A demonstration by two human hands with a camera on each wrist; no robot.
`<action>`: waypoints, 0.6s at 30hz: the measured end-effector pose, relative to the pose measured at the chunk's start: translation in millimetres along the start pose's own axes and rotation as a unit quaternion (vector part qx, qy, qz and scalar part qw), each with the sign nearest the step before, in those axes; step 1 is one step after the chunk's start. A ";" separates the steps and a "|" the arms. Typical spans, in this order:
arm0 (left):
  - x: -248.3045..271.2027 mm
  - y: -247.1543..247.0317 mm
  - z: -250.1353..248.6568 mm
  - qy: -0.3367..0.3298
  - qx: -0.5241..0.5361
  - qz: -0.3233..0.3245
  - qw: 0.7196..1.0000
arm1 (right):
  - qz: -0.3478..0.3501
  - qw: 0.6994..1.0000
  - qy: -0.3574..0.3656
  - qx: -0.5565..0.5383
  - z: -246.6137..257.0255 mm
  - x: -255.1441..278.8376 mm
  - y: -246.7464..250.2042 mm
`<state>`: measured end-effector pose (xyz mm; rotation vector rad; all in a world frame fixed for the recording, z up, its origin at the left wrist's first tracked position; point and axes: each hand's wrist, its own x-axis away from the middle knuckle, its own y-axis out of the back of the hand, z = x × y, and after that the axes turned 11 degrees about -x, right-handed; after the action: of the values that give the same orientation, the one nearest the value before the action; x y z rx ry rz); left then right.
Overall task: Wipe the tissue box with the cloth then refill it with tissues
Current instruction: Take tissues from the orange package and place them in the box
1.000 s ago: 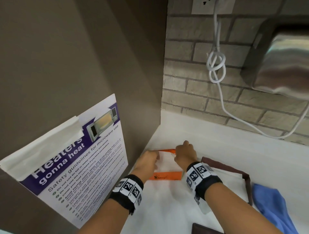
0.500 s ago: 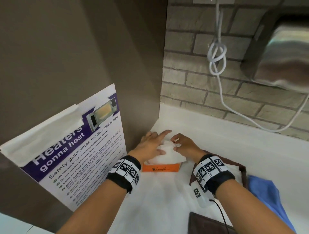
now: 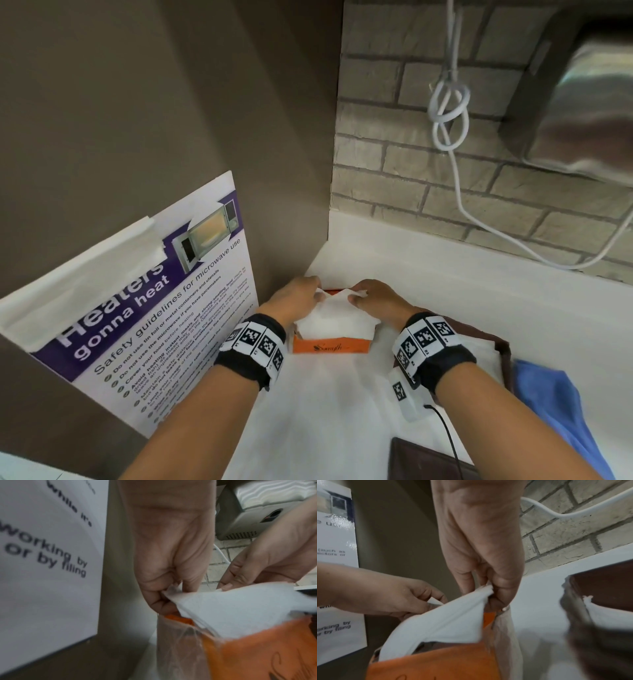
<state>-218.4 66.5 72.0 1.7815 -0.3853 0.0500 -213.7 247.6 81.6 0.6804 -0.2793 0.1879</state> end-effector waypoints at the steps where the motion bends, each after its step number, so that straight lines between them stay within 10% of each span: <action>1: 0.3 -1.2 0.1 0.004 -0.002 -0.006 1.000 | 0.000 1.000 0.003 0.011 -1.3 -1.3 -2.0; 18: 6.8 -25.8 -27.7 -0.064 -0.159 0.042 0.984 | 0.046 0.943 0.057 0.326 9.0 4.0 -37.1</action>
<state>-199.9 96.4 56.3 1.4552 -0.5313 -0.0638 -202.0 213.8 67.6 1.3094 -0.1319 0.4178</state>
